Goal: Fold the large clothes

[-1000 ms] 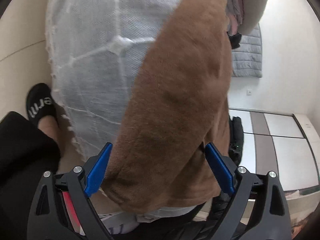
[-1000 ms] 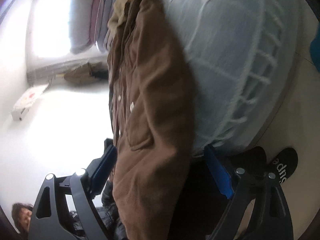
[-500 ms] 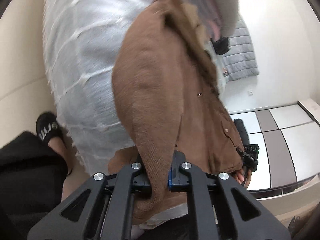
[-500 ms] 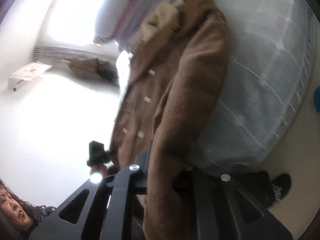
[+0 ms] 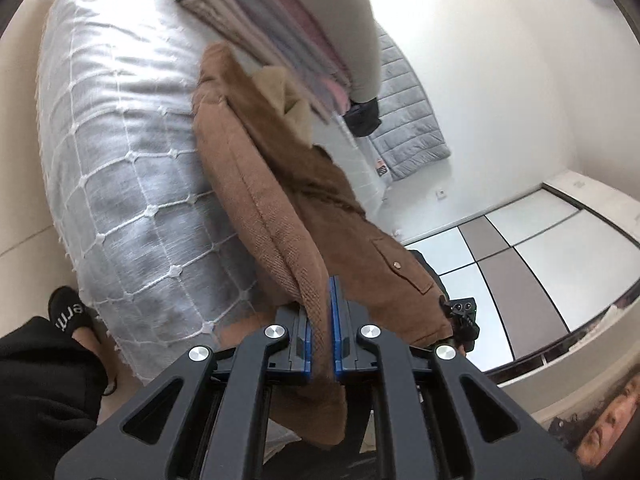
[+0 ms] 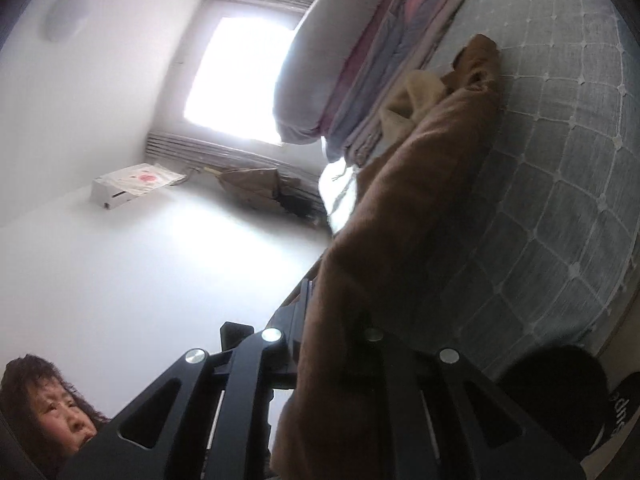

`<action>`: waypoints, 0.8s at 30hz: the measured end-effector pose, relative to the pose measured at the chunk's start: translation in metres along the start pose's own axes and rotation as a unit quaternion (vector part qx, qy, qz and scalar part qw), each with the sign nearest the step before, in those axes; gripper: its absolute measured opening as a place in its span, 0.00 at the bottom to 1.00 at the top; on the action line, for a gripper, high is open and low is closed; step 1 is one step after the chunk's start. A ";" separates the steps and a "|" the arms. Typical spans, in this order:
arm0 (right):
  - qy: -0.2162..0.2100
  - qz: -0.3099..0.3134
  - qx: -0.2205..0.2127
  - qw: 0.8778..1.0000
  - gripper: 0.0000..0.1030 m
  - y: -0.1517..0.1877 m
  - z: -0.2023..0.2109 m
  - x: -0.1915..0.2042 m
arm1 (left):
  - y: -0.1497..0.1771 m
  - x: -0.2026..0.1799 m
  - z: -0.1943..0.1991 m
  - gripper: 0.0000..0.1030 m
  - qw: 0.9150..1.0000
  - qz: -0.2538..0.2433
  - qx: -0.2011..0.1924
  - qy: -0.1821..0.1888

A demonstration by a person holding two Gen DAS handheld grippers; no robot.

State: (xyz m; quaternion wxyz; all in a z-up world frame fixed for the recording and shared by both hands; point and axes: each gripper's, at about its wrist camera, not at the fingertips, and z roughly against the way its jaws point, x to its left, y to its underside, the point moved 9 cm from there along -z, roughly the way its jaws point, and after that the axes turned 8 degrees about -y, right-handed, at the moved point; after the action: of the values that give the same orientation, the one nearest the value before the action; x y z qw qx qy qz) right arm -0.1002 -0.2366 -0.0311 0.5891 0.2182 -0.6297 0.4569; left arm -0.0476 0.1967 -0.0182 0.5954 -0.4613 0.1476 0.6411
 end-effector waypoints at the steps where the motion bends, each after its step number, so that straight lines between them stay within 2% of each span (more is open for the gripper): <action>1: 0.001 0.002 0.000 1.000 0.10 0.002 0.003 0.003 | 0.002 -0.001 0.004 0.06 1.000 -0.002 -0.001 0.000; 5: 0.016 -0.011 0.001 1.000 0.10 0.017 0.016 -0.001 | 0.023 0.009 0.008 0.06 1.000 0.009 0.017 -0.010; 9: 0.032 -0.024 0.000 0.999 0.10 0.042 0.042 -0.010 | 0.059 0.032 0.007 0.06 0.999 0.023 0.039 -0.020; 11: 0.059 -0.038 0.008 0.998 0.10 0.054 0.061 -0.028 | 0.074 0.052 0.004 0.06 0.997 0.025 0.061 -0.041; 14: 0.114 -0.075 0.040 0.990 0.13 0.062 0.074 -0.077 | 0.081 0.099 -0.008 0.11 0.991 0.068 0.086 -0.073; 17: 0.141 -0.128 0.038 0.981 0.26 0.059 0.094 -0.122 | 0.083 0.146 -0.019 0.27 0.981 0.107 0.099 -0.130; 18: 0.148 -0.134 0.029 0.979 0.35 0.054 0.098 -0.128 | 0.080 0.157 -0.018 0.37 0.979 0.116 0.090 -0.144; 19: 0.156 -0.131 0.019 0.979 0.39 0.047 0.107 -0.132 | 0.075 0.165 -0.015 0.45 0.978 0.123 0.075 -0.152; 20: 0.157 -0.129 0.012 0.979 0.44 0.040 0.111 -0.132 | 0.069 0.171 -0.011 0.47 0.978 0.127 0.059 -0.157; 22: 0.158 -0.129 -0.005 0.979 0.63 0.026 0.122 -0.130 | 0.055 0.179 -0.003 0.62 0.976 0.126 0.030 -0.176; 23: 0.161 -0.124 -0.011 0.979 0.69 0.014 0.127 -0.128 | 0.046 0.184 -0.002 0.67 0.976 0.127 0.016 -0.179; 24: 0.162 -0.121 -0.009 0.979 0.72 0.009 0.123 -0.128 | 0.038 0.188 -0.006 0.77 0.976 0.129 0.012 -0.174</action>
State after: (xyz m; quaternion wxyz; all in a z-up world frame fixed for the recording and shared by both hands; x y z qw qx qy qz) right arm -0.1470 -0.3682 -0.1406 0.7359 0.2108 -0.4990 0.4062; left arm -0.0538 0.3011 -0.1791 0.5299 -0.3122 0.1076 0.7811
